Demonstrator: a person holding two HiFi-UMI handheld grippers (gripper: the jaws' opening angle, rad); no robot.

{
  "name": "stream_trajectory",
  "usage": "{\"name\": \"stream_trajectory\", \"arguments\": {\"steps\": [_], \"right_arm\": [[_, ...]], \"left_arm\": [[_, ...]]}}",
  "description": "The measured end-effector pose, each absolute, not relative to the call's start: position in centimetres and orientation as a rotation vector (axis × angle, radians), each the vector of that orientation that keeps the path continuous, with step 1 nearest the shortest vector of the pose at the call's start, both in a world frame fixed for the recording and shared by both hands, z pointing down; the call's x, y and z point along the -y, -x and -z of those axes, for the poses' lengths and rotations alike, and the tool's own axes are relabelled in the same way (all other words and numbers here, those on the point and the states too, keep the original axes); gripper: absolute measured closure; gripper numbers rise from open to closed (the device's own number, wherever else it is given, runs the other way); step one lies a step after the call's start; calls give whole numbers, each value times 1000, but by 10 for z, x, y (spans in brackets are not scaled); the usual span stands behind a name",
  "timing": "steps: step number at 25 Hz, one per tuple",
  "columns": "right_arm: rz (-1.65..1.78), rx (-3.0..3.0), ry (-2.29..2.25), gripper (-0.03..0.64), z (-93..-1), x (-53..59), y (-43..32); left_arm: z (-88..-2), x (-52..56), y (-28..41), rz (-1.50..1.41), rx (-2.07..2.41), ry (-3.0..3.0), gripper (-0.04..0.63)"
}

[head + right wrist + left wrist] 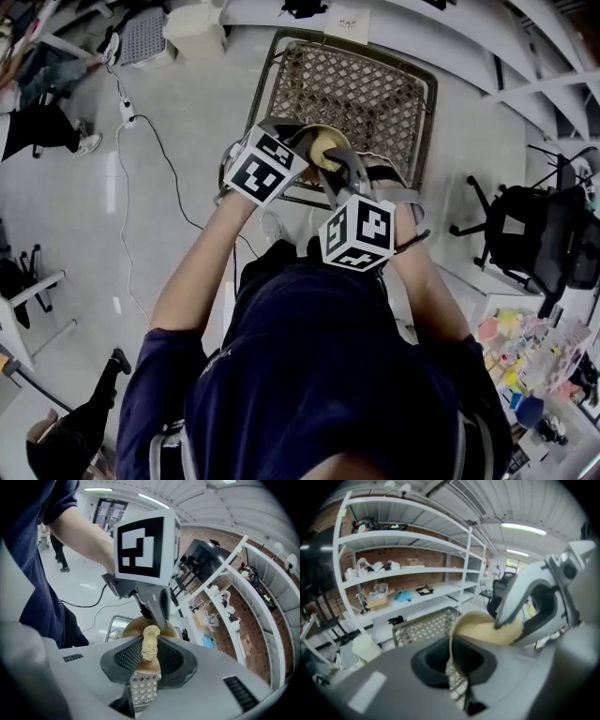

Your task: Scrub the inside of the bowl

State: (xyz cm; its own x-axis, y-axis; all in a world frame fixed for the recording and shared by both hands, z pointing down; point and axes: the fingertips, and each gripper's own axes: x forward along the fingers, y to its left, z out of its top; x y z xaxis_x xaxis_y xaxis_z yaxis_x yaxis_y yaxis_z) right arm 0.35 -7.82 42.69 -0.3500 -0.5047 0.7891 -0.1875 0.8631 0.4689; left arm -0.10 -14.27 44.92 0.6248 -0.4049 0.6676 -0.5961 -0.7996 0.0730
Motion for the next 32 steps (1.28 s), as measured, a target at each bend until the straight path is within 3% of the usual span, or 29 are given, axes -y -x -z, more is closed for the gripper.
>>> {"name": "stream_trajectory", "arguments": {"steps": [5,20,32], "right_arm": [[304,1959,-371,540,-438,45,-6],[362,1974,-594,540,-399,64,-46],[287,2042,-495,540,-408,31,-16]], "left_arm": [[-444,143,2,-926,832,-2550,588],[-443,129,-8,-869,790,-2531,588],[-426,139,-16,-761,850,-2546,588]]}}
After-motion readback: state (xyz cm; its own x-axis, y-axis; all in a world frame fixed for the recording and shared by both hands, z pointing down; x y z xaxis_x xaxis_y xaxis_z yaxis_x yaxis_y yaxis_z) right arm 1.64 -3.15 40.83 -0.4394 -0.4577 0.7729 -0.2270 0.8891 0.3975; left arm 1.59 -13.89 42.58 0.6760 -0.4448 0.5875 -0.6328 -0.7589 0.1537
